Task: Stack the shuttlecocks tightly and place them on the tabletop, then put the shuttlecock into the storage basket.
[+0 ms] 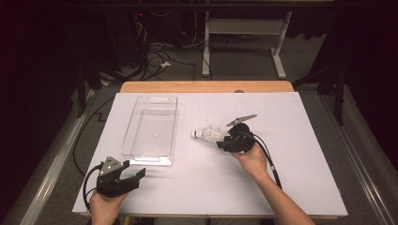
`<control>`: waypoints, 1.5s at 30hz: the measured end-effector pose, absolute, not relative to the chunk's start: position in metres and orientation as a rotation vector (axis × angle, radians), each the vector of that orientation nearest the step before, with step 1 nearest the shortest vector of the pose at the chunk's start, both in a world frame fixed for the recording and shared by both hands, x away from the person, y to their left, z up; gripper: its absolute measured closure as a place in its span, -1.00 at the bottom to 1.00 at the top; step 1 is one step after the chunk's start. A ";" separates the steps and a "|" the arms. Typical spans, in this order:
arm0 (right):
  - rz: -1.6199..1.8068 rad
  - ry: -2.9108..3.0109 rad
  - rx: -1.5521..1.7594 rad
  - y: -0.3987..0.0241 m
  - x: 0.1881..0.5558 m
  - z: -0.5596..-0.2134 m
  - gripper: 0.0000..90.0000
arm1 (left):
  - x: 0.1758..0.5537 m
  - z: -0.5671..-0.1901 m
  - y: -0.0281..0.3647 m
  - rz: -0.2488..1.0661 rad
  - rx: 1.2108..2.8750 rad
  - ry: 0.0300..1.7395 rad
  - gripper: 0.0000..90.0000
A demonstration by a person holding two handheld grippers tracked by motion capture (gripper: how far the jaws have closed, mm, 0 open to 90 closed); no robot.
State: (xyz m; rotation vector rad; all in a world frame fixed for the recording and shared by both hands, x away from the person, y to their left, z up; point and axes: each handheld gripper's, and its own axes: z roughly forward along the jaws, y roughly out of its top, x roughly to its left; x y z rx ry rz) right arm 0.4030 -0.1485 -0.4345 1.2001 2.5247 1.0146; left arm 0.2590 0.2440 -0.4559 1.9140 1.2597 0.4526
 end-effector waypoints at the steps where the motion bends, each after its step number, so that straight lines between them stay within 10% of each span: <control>1: 1.019 2.523 1.196 -0.148 0.403 -0.435 0.33 | 0.259 -0.456 0.244 0.452 1.914 1.259 -0.30; 45: 1.083 2.475 1.167 -0.127 0.407 -0.454 0.17 | 0.259 -0.456 0.243 0.454 1.920 1.257 -0.30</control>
